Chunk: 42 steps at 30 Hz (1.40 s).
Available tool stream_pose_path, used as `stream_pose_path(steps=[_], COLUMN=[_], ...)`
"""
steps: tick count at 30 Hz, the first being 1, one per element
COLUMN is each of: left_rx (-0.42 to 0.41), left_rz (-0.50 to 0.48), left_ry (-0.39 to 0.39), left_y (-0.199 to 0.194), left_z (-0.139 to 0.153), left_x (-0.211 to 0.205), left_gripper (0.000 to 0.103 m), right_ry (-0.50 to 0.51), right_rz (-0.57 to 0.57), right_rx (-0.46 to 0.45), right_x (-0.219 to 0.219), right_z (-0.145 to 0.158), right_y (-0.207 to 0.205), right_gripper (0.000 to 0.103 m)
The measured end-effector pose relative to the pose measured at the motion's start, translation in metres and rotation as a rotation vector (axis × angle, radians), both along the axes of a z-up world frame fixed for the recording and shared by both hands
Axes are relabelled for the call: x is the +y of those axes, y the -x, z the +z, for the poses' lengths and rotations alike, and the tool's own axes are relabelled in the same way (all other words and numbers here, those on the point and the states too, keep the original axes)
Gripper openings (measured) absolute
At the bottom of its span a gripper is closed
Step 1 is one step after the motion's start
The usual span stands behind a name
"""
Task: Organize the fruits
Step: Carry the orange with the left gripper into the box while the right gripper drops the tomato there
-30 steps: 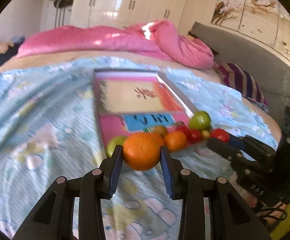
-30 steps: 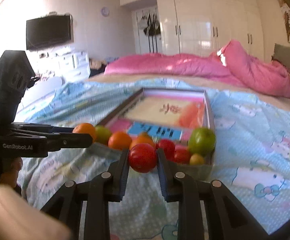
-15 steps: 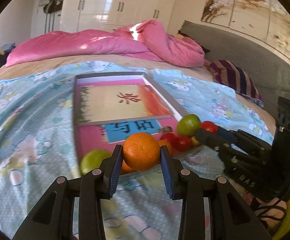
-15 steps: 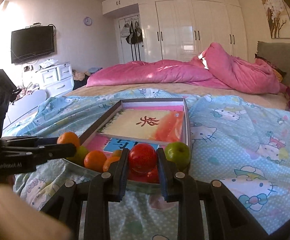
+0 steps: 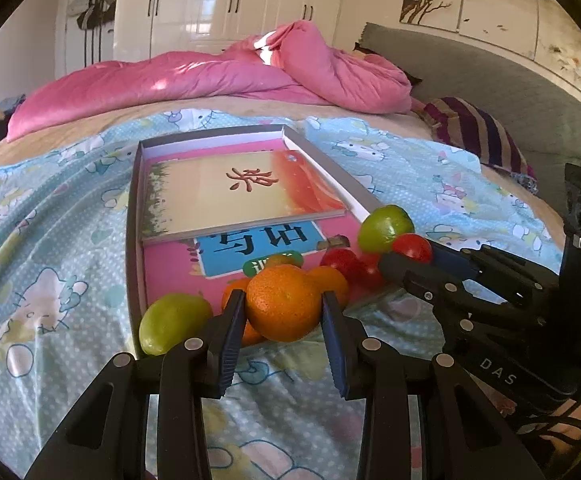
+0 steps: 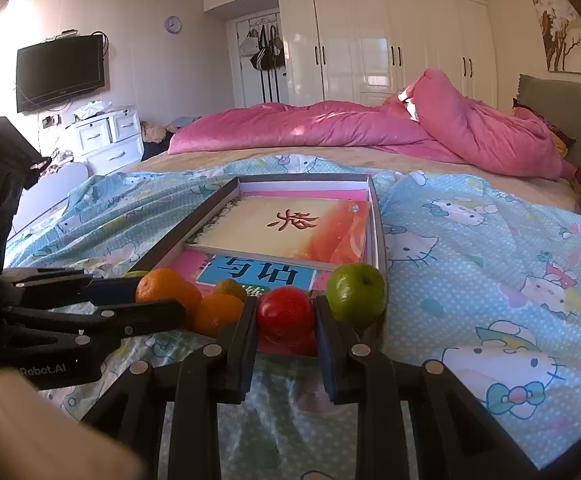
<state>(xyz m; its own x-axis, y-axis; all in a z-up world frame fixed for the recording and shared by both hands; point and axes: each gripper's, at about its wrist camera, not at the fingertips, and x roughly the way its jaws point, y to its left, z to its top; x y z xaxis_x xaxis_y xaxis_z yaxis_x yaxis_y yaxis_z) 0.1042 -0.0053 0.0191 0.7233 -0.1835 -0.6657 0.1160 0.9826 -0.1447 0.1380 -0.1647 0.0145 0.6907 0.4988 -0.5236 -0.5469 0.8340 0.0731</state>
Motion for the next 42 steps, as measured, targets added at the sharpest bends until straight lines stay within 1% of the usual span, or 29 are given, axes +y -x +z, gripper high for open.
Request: stream_pose_path(steps=[3,6,9,11,14,17,19,36,38,42], left_rx=[-0.001,0.004,0.001,0.005,0.010,0.034,0.029,0.024,0.025,0.026], left_rz=[0.021,0.038,0.059,0.057,0.052,0.045,0.046,0.052,0.053,0.053], left_ry=[-0.017,0.011,0.009,0.019,-0.001,-0.002,-0.013,-0.017,-0.015,-0.011], left_y=[-0.001,0.000,0.004,0.004,0.001,-0.005,-0.007,-0.009,-0.009,-0.009], left_z=[-0.001,0.000,0.000,-0.001,-0.003,-0.009,-0.009,-0.010,-0.010,-0.010], left_x=[0.004,0.014,0.020,0.022,0.017,0.014,0.013,0.012,0.012,0.013], left_gripper=[0.039,0.039,0.039,0.039,0.040,0.040,0.040,0.040,0.040,0.040], right_ry=[0.008,0.015,0.023,0.024,0.029,0.038,0.042,0.049,0.048,0.050], right_rz=[0.004,0.006,0.008,0.012,0.021,0.028,0.029,0.031,0.032,0.034], right_rx=[-0.002,0.000,-0.003,-0.001,-0.001,-0.004,-0.005,0.003,0.001,-0.012], right_x=[0.002,0.003,0.006,0.008,0.012,0.016,0.017,0.021,0.021,0.021], right_z=[-0.001,-0.003,-0.003,-0.004,-0.004,-0.005,-0.006,-0.009,-0.009,-0.008], right_y=[0.001,0.001,0.001,0.001,0.000,0.000,0.000,-0.004,-0.004,-0.002], right_gripper=[0.027,0.027,0.027,0.027,0.027,0.027,0.027,0.028,0.030,0.044])
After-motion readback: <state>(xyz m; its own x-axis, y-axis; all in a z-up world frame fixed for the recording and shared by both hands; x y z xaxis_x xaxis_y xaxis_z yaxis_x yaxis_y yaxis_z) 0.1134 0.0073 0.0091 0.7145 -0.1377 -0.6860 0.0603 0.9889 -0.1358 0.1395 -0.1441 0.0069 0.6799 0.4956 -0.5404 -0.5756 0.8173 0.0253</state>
